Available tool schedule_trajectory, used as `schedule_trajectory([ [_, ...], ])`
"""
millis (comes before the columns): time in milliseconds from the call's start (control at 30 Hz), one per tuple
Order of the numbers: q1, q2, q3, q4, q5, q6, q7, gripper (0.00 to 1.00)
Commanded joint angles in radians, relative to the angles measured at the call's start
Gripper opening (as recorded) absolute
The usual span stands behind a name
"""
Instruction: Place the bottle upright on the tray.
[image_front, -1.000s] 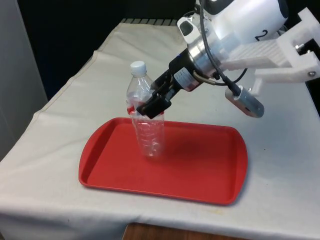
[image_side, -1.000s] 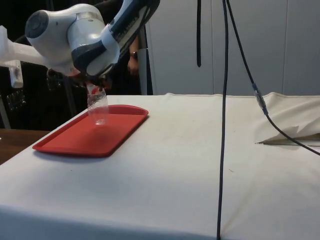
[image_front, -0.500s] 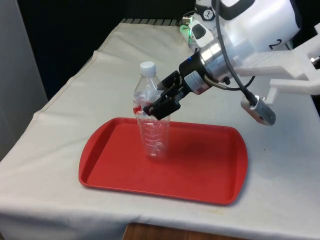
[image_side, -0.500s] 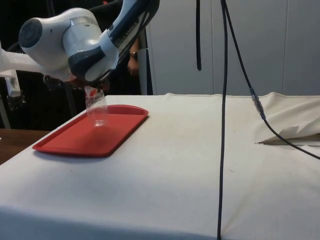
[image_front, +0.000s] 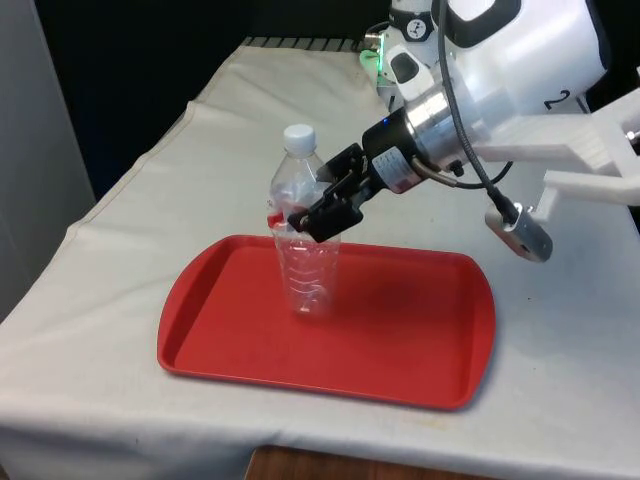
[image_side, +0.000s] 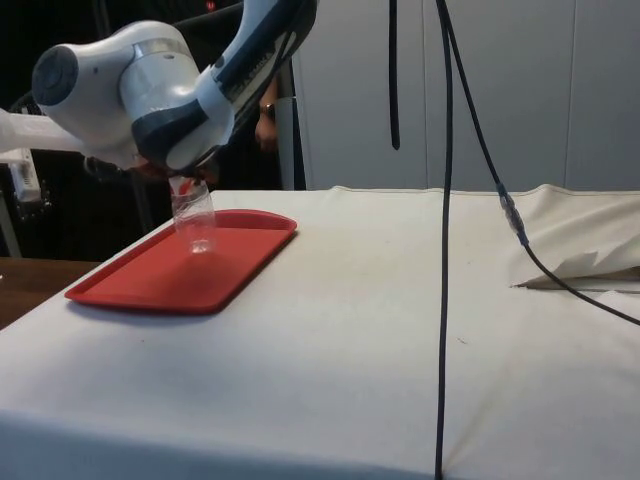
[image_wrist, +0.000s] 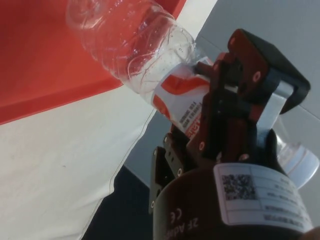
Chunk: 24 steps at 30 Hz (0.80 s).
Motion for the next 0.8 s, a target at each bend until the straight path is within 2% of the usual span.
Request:
schedule_trajectory([
  [0, -0.002, 0.006, 0.001, 0.004, 0.003, 0.006, 0.007, 0.14],
  [333, 0.0, 0.015, 0.001, 0.0, 0.0, 0.0, 0.031, 0.14],
  [433, -0.001, 0.02, 0.001, 0.003, 0.002, 0.006, 0.055, 0.14],
  [767, -0.001, 0.025, 0.002, 0.004, 0.002, -0.002, 0.059, 0.14],
])
